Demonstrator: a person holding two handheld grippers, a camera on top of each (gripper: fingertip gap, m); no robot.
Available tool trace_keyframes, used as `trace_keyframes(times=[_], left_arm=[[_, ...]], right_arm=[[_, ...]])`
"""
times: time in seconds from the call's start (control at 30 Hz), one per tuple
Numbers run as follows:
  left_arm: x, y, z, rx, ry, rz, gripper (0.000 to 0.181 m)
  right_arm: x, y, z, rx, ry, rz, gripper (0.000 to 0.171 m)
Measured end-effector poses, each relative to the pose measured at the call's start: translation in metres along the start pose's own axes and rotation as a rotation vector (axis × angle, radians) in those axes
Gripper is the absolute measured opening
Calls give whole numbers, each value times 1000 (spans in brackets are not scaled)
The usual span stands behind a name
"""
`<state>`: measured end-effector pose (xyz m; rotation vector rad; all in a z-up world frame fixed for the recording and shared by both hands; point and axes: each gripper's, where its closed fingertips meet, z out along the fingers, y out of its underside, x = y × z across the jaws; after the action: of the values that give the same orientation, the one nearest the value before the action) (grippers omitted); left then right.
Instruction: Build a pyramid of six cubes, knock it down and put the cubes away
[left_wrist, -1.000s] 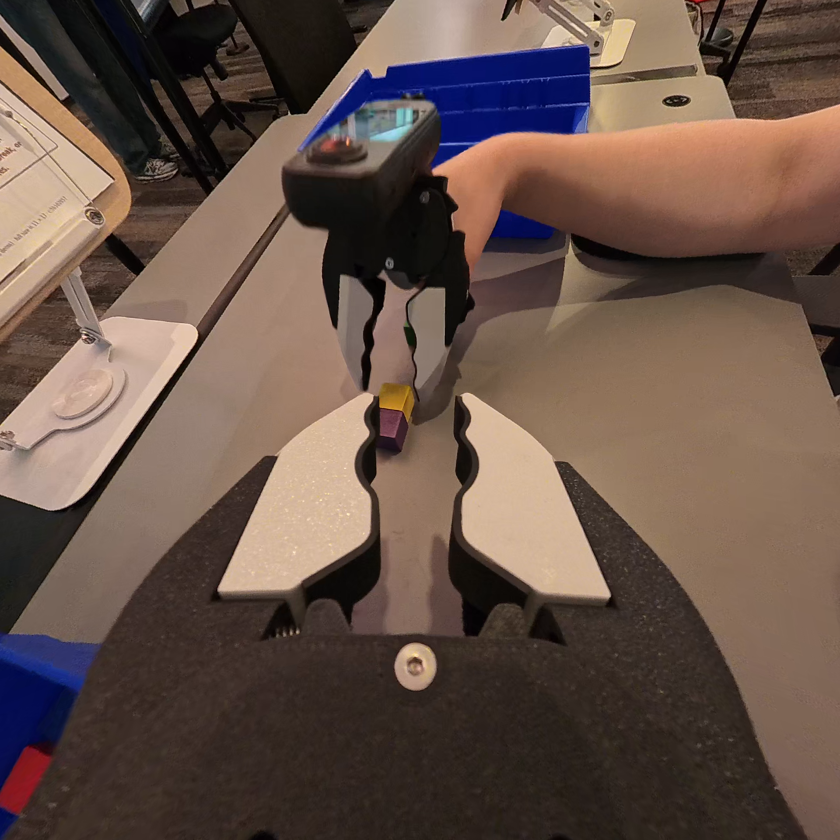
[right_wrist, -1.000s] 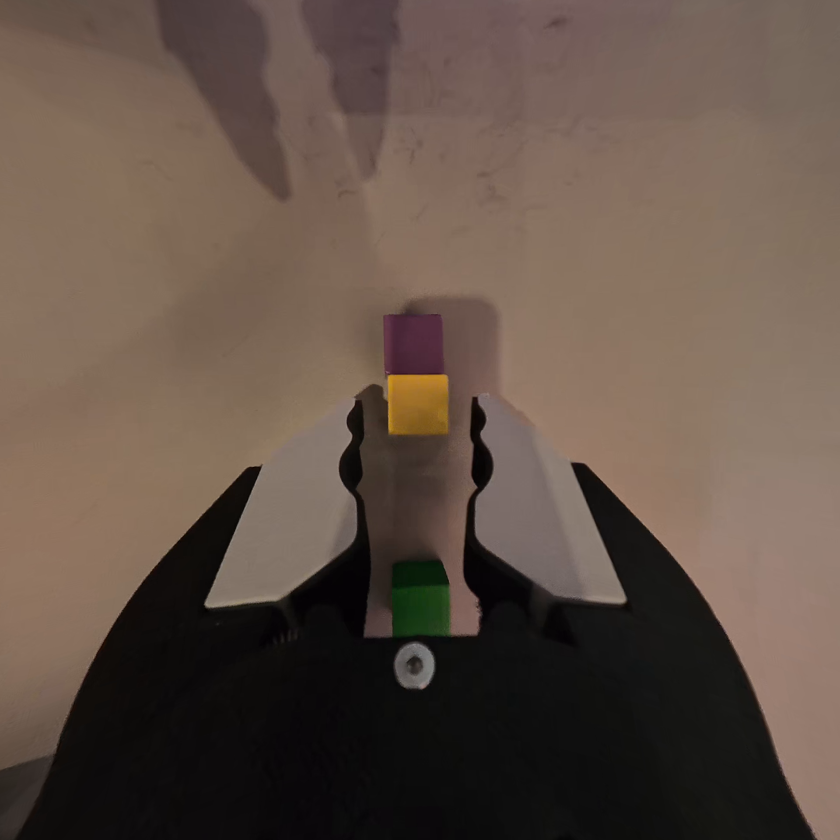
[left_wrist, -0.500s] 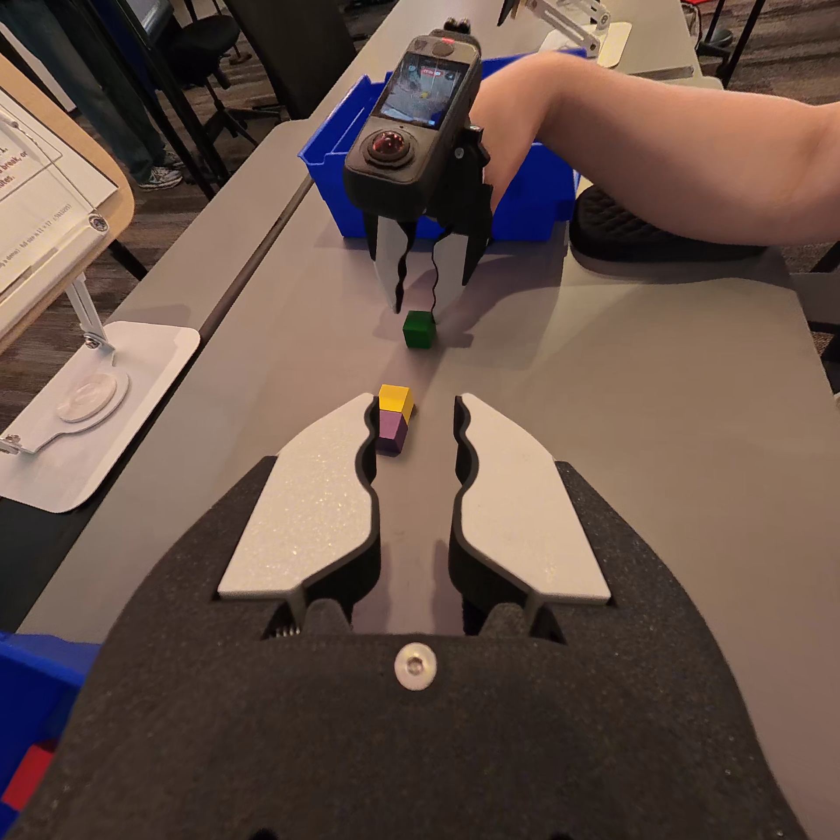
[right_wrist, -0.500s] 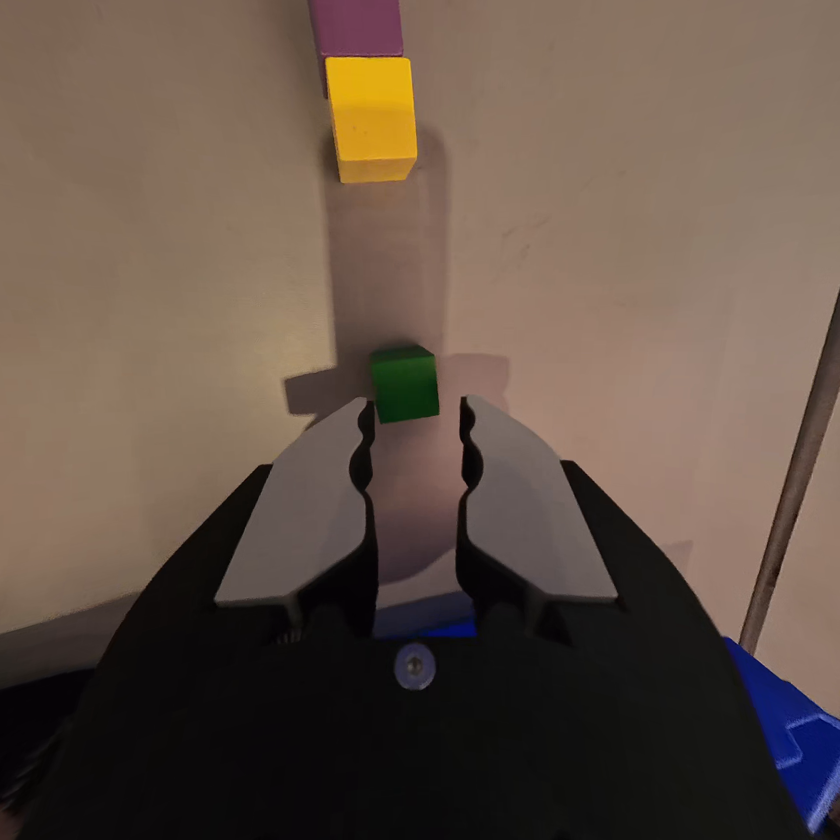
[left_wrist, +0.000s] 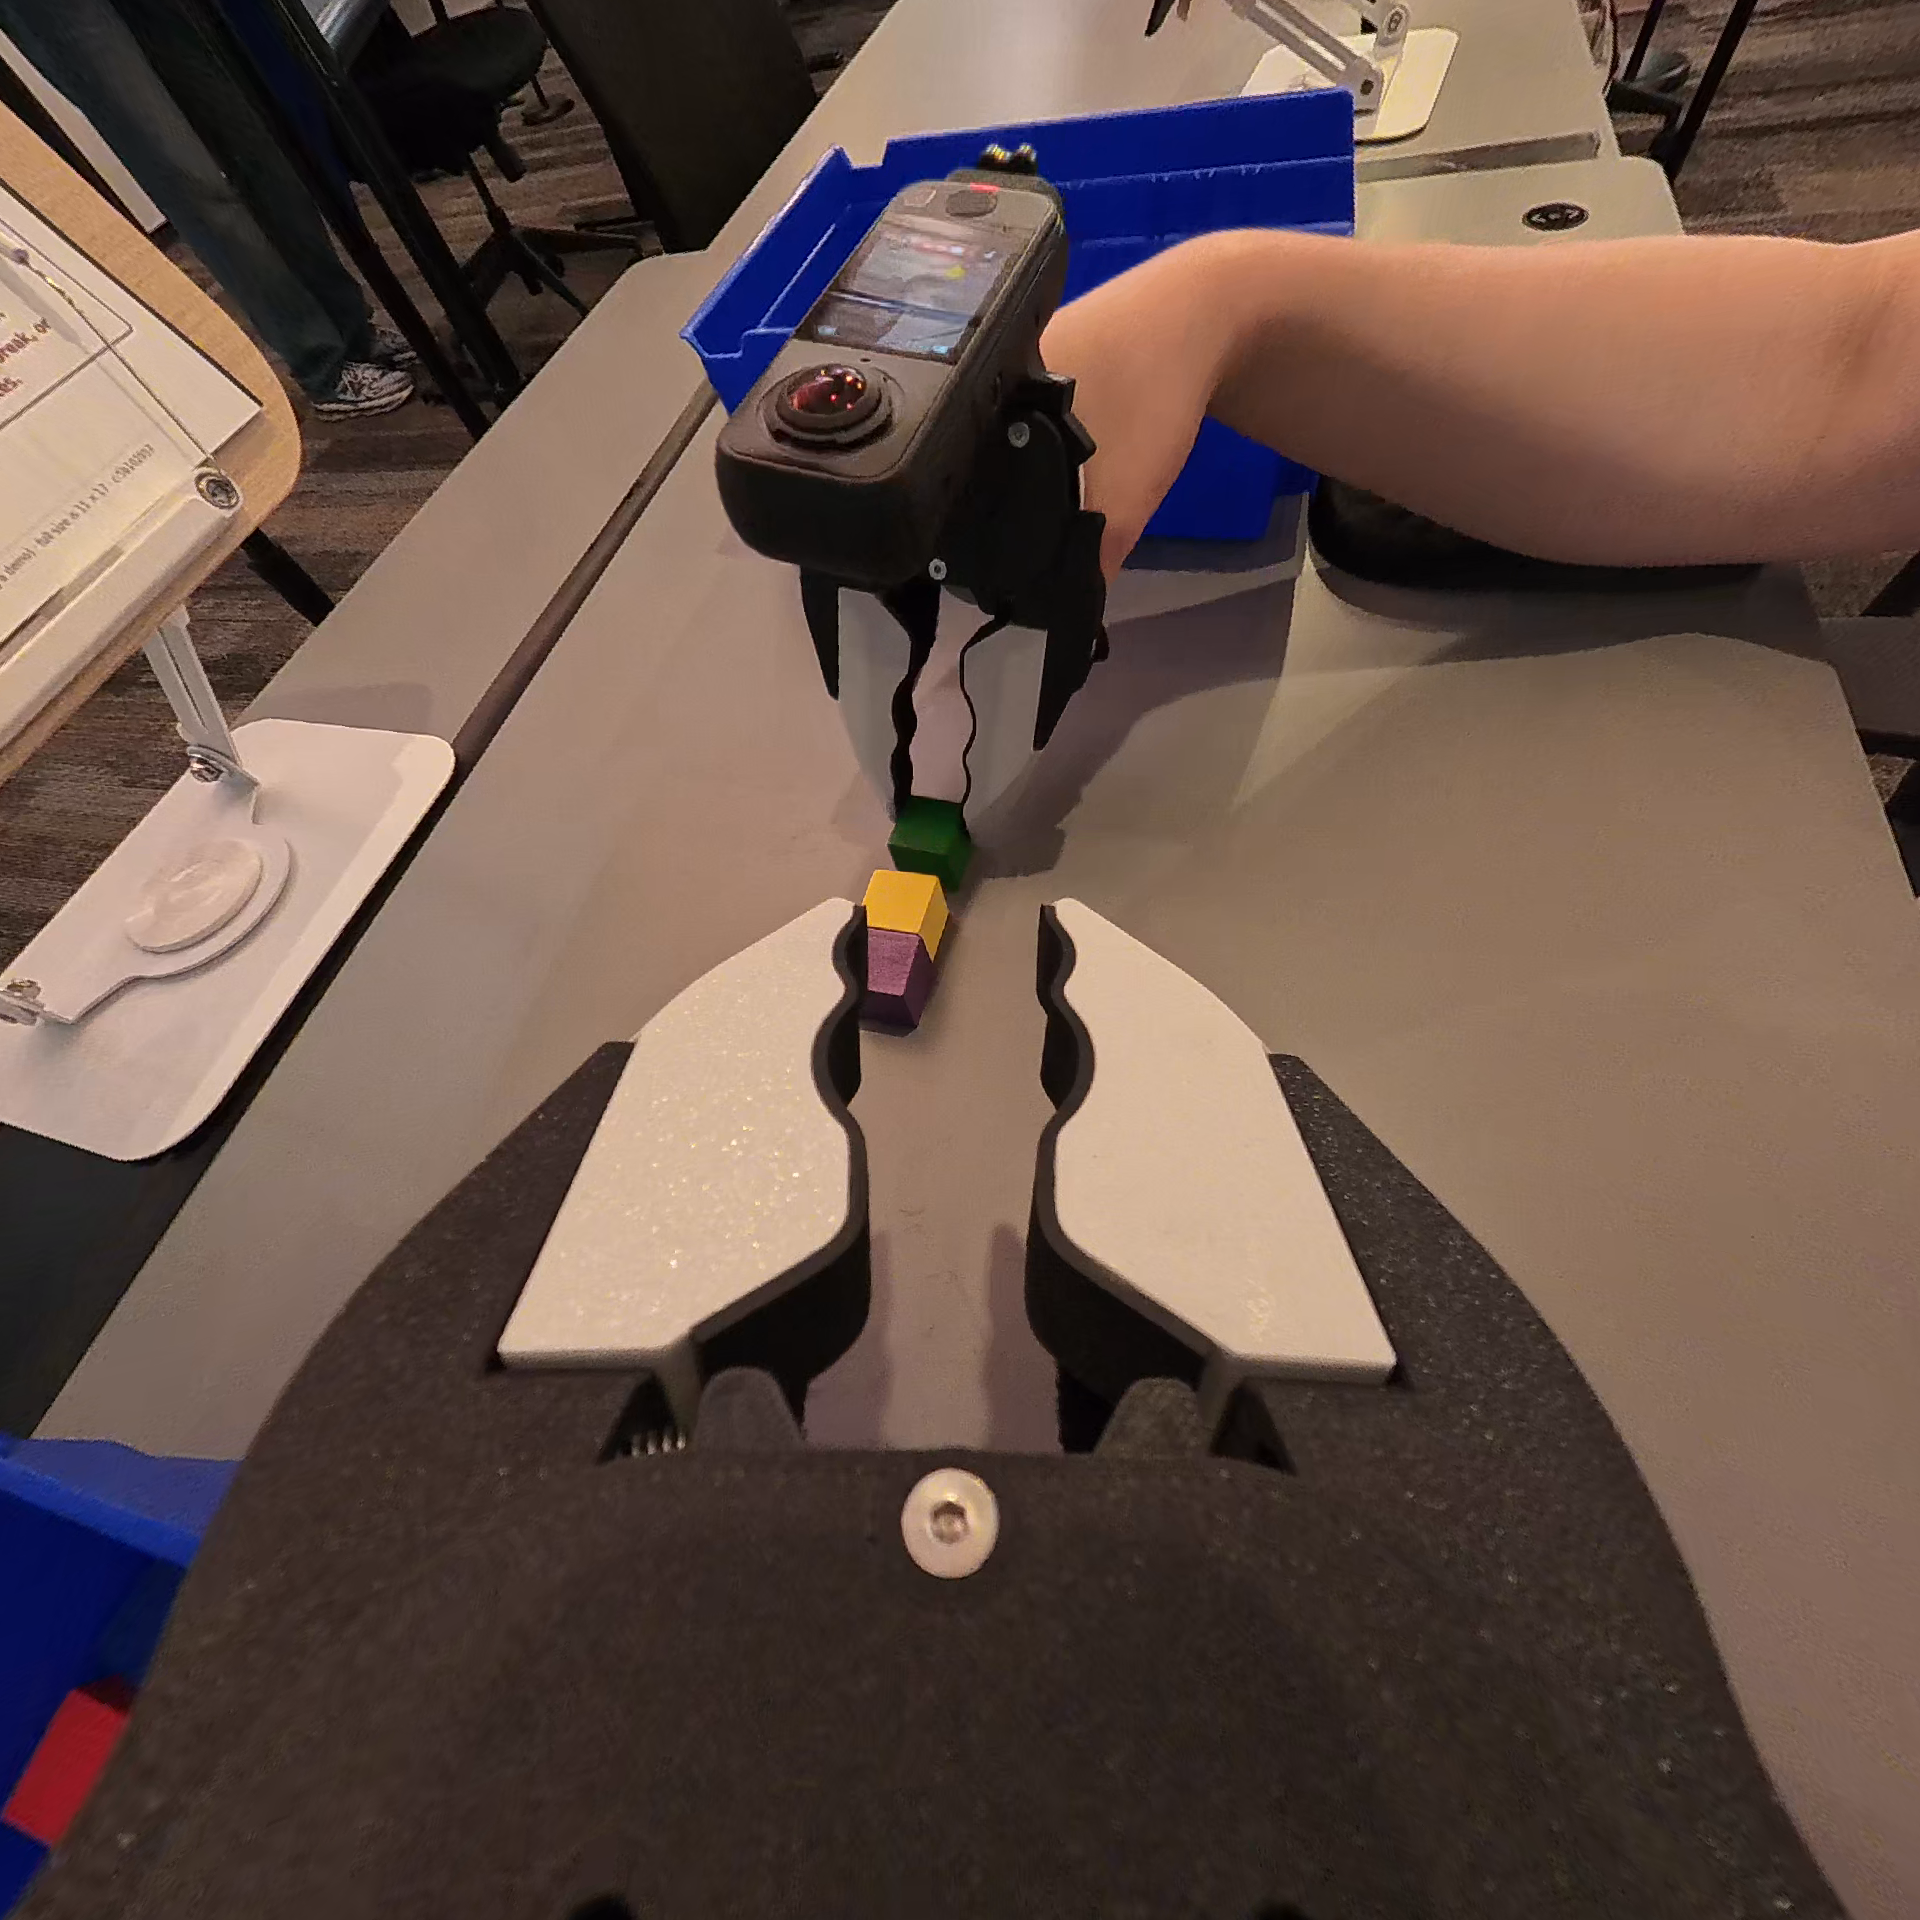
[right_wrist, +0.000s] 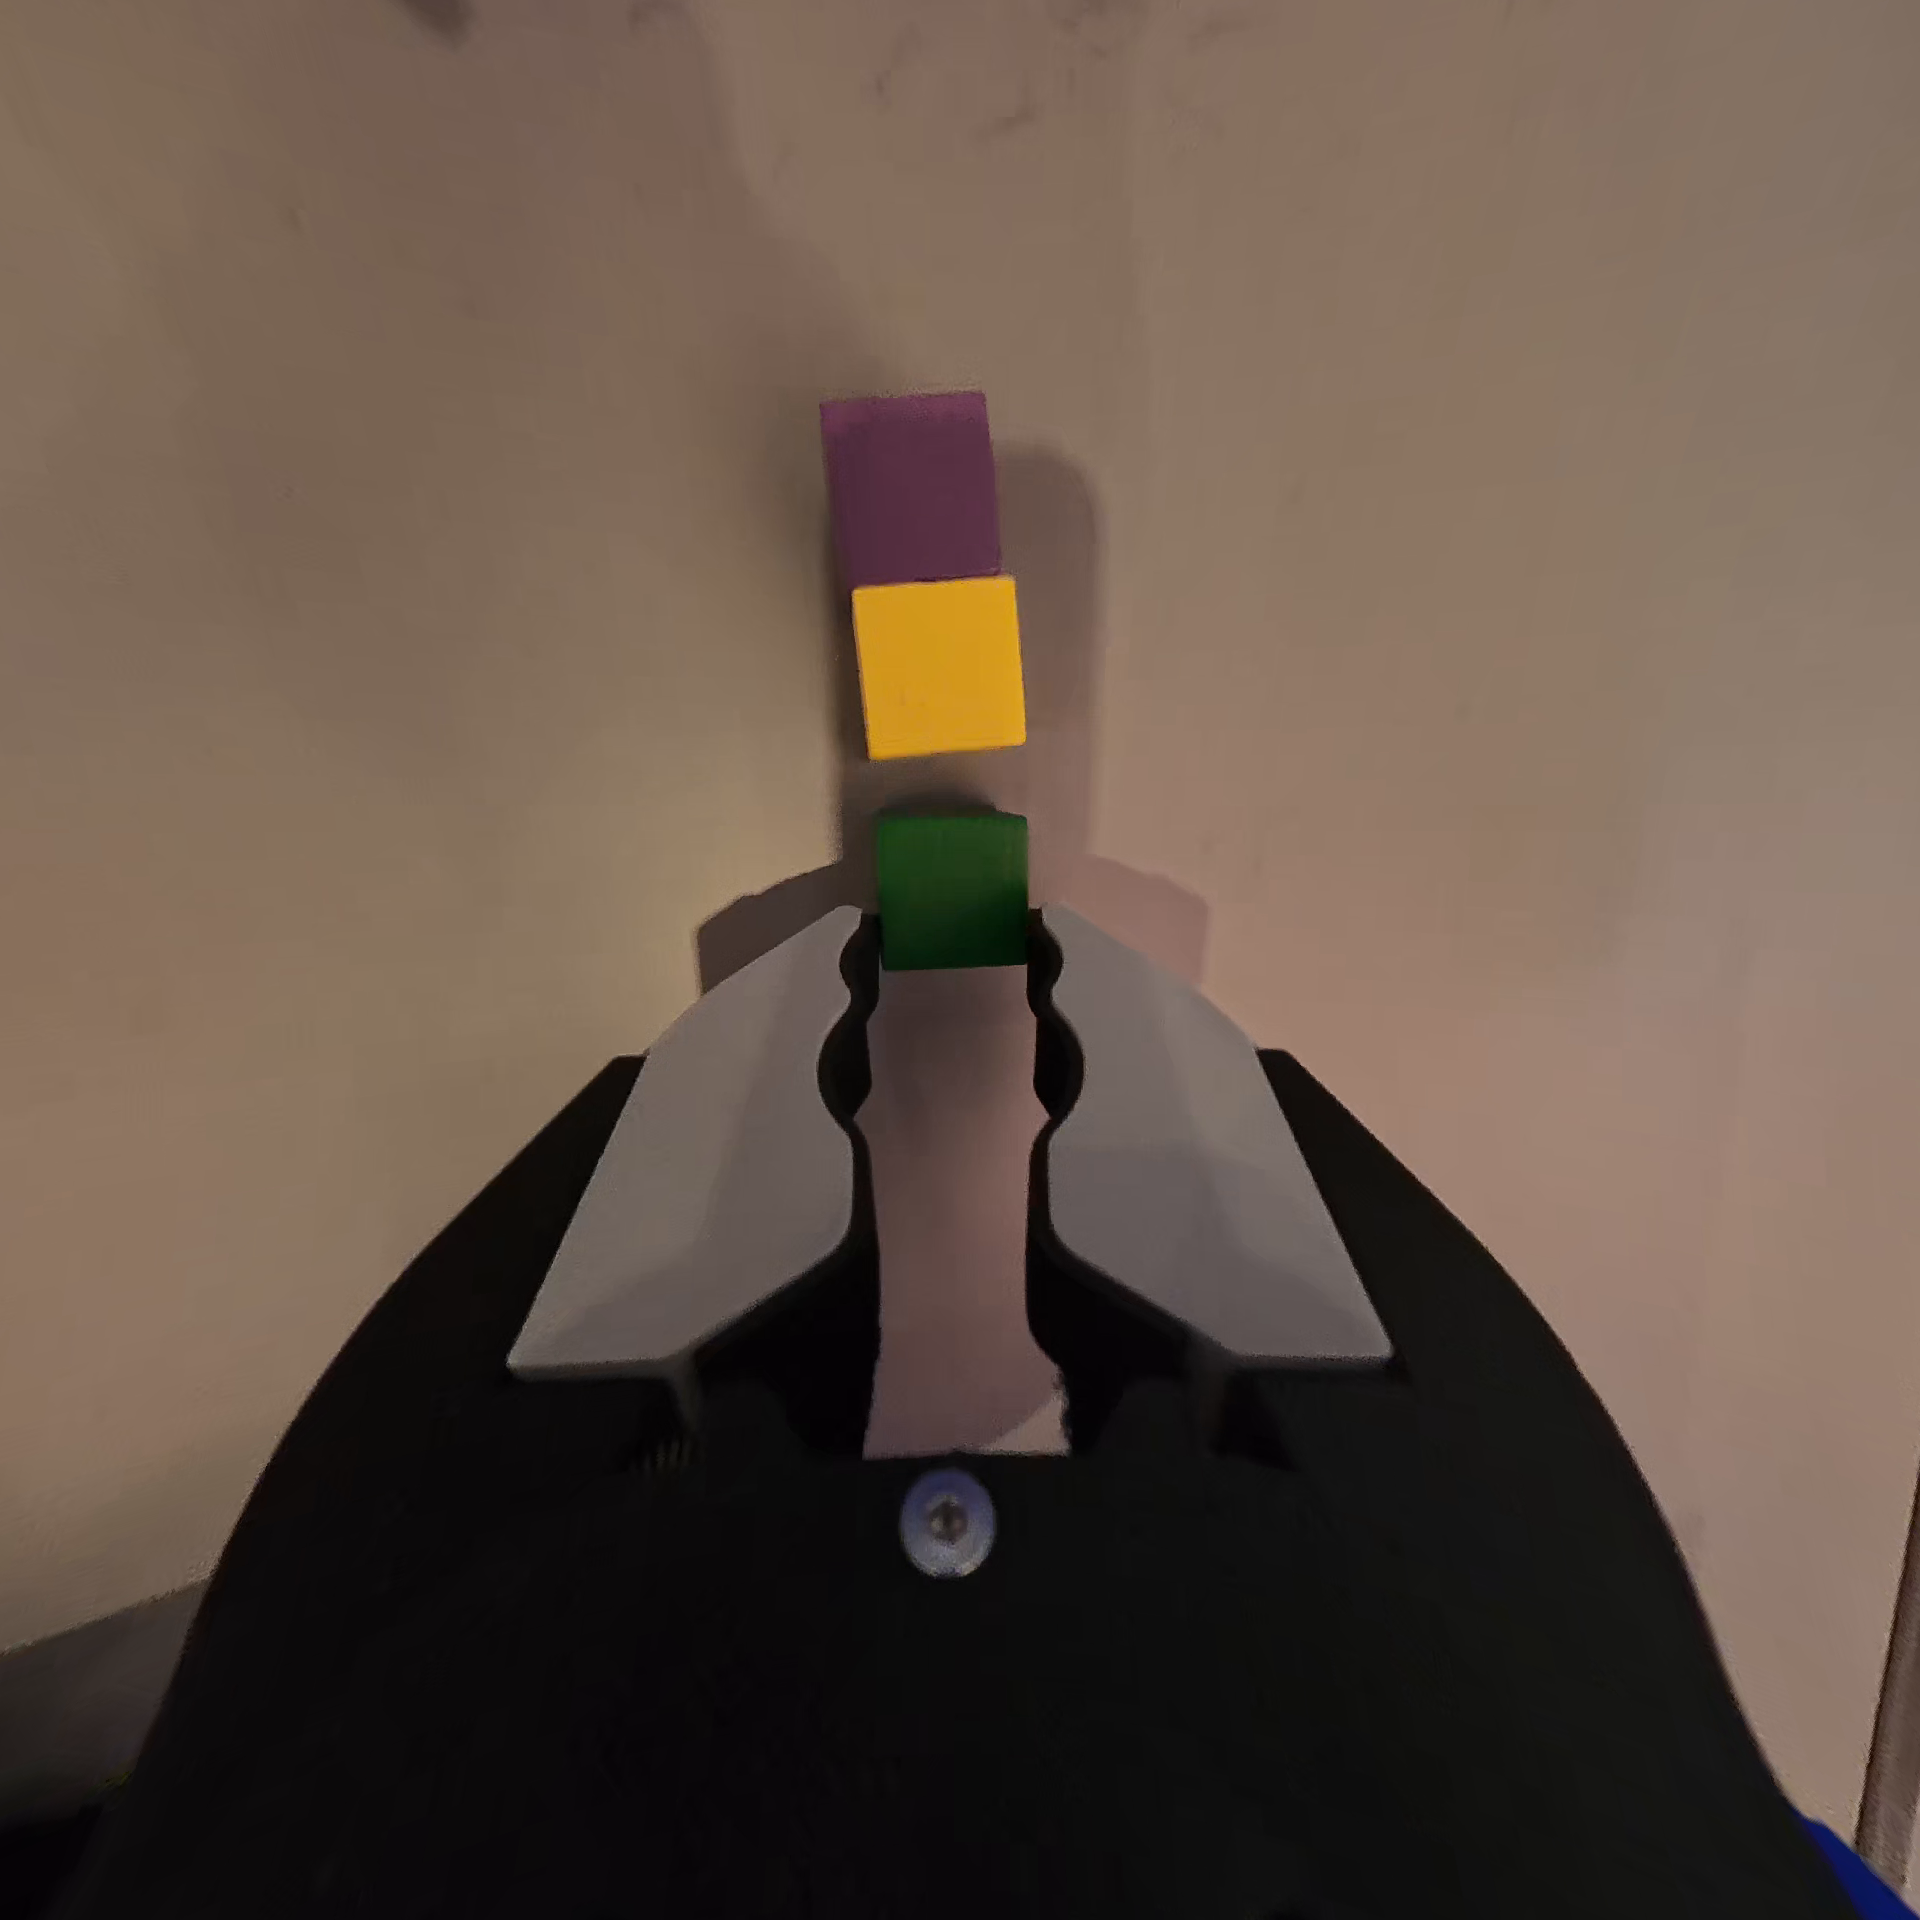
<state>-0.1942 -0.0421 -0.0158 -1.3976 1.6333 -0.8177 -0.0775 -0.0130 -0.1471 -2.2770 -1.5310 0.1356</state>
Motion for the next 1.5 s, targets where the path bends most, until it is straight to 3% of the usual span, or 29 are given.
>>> trace_keyframes(times=[0.5, 0.6, 0.77, 0.93, 1.03, 1.23, 1.37, 1.5], left_arm=[[-1, 0, 0, 0, -5, -2, 31], [-2, -2, -2, 14, -13, -5, 35], [-29, -3, -49, 7, -178, -24, 40], [-87, 58, -133, -289, -562, -226, 40], [-116, 102, -153, -493, -679, -371, 41], [-183, 158, -130, -602, -767, -563, 41], [-207, 174, -104, -489, -767, -796, 38], [-219, 186, -88, -493, -742, -834, 37]], right_arm=[[-1, -11, 4, 31, 5, -32, 29], [-1, -12, 1, 47, 5, -29, 42], [5, -26, -38, 189, 50, -20, 48], [9, -34, -95, 310, 142, -30, 47], [10, -32, -114, 323, 186, -34, 47], [11, -26, -116, 314, 194, -28, 47], [14, -19, -113, 295, 205, -24, 47], [16, -17, -116, 304, 208, -9, 47]])
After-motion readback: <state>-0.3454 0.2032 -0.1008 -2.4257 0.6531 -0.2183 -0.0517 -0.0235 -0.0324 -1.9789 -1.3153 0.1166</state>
